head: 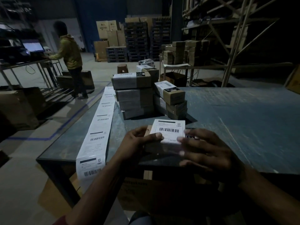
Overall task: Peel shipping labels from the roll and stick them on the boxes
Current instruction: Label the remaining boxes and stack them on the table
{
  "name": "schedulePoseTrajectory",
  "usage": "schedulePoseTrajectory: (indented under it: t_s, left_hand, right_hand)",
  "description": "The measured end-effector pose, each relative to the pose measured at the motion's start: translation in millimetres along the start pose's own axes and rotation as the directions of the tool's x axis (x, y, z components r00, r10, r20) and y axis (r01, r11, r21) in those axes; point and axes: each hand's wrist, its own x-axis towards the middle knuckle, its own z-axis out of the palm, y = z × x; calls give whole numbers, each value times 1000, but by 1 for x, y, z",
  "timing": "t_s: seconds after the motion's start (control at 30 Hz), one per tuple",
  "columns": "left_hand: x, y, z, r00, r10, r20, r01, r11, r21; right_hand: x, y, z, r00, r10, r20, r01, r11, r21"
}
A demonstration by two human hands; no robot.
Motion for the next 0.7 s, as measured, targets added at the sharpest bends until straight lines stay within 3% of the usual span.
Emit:
schedulePoseTrajectory:
  t_s: [0.07, 0.1, 0.17, 0.23, 0.27, 0.33, 0.4, 0.57, 0.63, 0.7]
  left_hand:
    - [0, -7, -2, 993, 117, -28, -115, 992, 47]
    - [1, -11, -4, 985, 169, -31, -166, 984, 68]
    - [1, -16, -6, 966, 257, -7, -255, 961, 106]
    - [0, -18, -3, 947, 318, 38, -320, 943, 90]
    - [-2, -17, -1, 936, 348, 60, -352, 933, 72]
    - [-2, -18, 0, 907, 410, 98, -417, 907, 67]
    - [2, -20, -4, 896, 428, 121, -440, 893, 94]
    - [5, -21, -2, 929, 360, 88, -370, 907, 202]
    - [4, -22, 1, 918, 393, 57, -395, 888, 238]
    - [4, -25, 1, 901, 431, 43, -427, 868, 252]
  right_hand:
    - [3, 5, -2, 963, 266, -34, -264, 963, 49]
    - [5, 6, -4, 899, 436, -28, -430, 895, 115]
    - [8, 9, -6, 676, 730, 99, -727, 640, 248]
    - [15, 14, -7, 470, 822, 322, -868, 365, 337]
    - [18, 19, -7, 416, 807, 419, -888, 261, 379]
    - [25, 21, -8, 408, 755, 514, -862, 134, 488]
    - [26, 18, -7, 461, 741, 488, -828, 160, 538]
    - [19, 10, 6, 668, 702, 248, -740, 588, 327]
    - [20, 7, 9, 729, 647, 221, -682, 661, 314]
    - [22, 5, 8, 745, 635, 205, -663, 671, 332]
